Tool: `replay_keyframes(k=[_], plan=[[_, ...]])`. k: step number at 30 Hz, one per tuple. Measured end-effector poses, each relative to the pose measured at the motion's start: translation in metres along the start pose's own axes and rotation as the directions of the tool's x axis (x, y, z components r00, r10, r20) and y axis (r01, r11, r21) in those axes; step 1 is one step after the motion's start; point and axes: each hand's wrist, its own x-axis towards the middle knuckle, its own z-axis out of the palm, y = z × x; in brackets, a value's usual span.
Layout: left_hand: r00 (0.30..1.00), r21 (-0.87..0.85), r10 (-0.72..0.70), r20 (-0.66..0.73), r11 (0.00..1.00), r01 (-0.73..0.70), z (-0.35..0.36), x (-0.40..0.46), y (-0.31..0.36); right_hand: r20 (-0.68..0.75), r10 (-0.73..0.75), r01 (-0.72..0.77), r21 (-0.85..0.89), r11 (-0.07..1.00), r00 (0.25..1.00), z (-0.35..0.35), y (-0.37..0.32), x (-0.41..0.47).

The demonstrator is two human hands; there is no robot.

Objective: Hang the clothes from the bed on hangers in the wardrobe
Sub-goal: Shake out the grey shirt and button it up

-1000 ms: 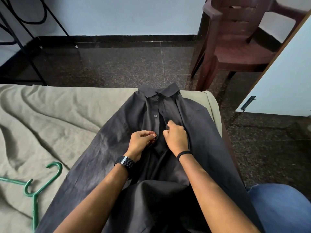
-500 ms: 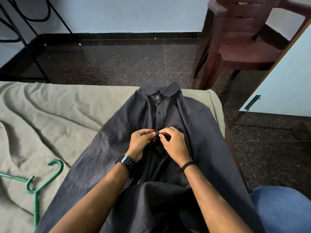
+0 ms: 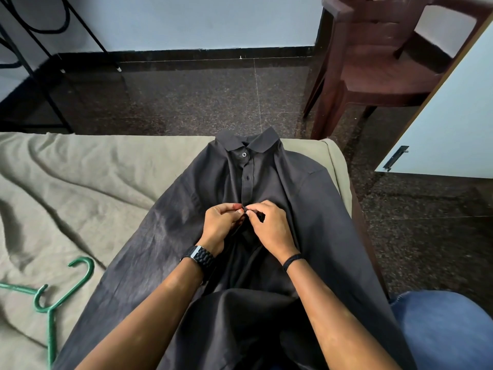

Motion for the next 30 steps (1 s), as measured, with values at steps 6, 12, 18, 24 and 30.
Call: replay_keyframes(k=[6, 12, 18, 24, 30], plan=[[1.000, -0.038, -0.009, -0.004, 0.999, 0.008, 0.002, -0.002, 0.002, 0.066, 0.090, -0.095, 0.065, 0.993, 0.994, -0.005, -0.004, 0.002], [1.000, -0.042, 0.001, -0.002, 0.999, -0.001, 0.007, -0.008, 0.003, 0.085, 0.113, -0.124, 0.138, 0.983, 0.990, -0.013, -0.005, 0.003], [0.998, 0.040, 0.065, -0.017, 0.997, -0.064, 0.014, -0.007, 0.004, -0.030, 0.106, -0.101, 0.135, 0.986, 0.994, -0.010, -0.005, 0.001], [0.995, 0.090, 0.100, 0.021, 0.991, -0.101, 0.015, -0.005, 0.008, -0.081, 0.066, -0.052, 0.167, 0.985, 0.994, -0.007, -0.003, 0.000], [0.996, 0.009, 0.090, 0.007, 0.996, -0.090, 0.015, -0.004, 0.012, -0.098, 0.181, -0.143, 0.305, 0.941, 0.979, -0.004, -0.005, -0.002]])
